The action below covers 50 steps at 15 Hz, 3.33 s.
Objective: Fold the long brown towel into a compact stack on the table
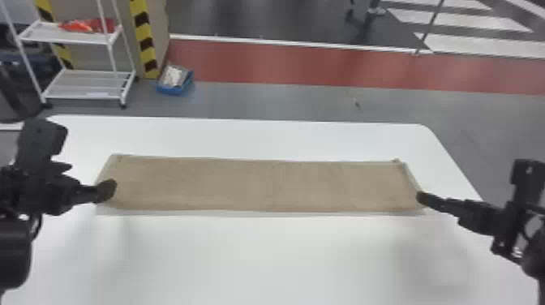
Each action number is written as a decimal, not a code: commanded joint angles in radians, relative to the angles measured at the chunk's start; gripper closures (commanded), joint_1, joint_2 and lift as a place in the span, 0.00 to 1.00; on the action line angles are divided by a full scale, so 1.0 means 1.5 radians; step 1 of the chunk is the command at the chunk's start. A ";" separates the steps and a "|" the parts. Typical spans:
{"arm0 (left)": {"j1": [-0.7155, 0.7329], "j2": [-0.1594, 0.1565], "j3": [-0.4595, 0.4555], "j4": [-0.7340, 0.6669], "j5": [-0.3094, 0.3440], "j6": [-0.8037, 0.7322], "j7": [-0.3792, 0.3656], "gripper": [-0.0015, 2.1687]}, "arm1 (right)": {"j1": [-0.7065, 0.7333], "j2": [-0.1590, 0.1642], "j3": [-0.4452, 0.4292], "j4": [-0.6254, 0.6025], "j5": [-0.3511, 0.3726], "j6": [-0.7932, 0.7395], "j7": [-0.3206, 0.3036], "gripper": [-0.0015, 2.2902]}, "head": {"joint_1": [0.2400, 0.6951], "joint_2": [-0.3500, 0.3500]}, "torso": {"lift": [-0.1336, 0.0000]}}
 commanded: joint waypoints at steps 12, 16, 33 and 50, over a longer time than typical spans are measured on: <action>-0.006 -0.002 -0.009 0.003 0.005 0.010 0.016 0.10 | 0.005 -0.002 -0.006 0.000 0.000 -0.003 0.002 0.04 | 1.00 0.30 | 0.07; -0.019 -0.002 0.000 0.013 0.029 0.014 0.015 0.10 | 0.011 -0.001 -0.003 0.000 0.000 -0.003 0.002 0.04 | 1.00 0.29 | 0.07; -0.170 -0.005 0.018 0.226 0.062 0.110 -0.021 0.13 | 0.014 0.003 0.010 -0.010 0.013 -0.001 0.000 0.04 | 1.00 0.32 | 0.07; -0.107 0.004 0.065 -0.007 0.075 0.276 -0.136 0.99 | 0.014 0.007 0.004 -0.004 0.013 -0.005 0.001 0.04 | 1.00 0.31 | 0.07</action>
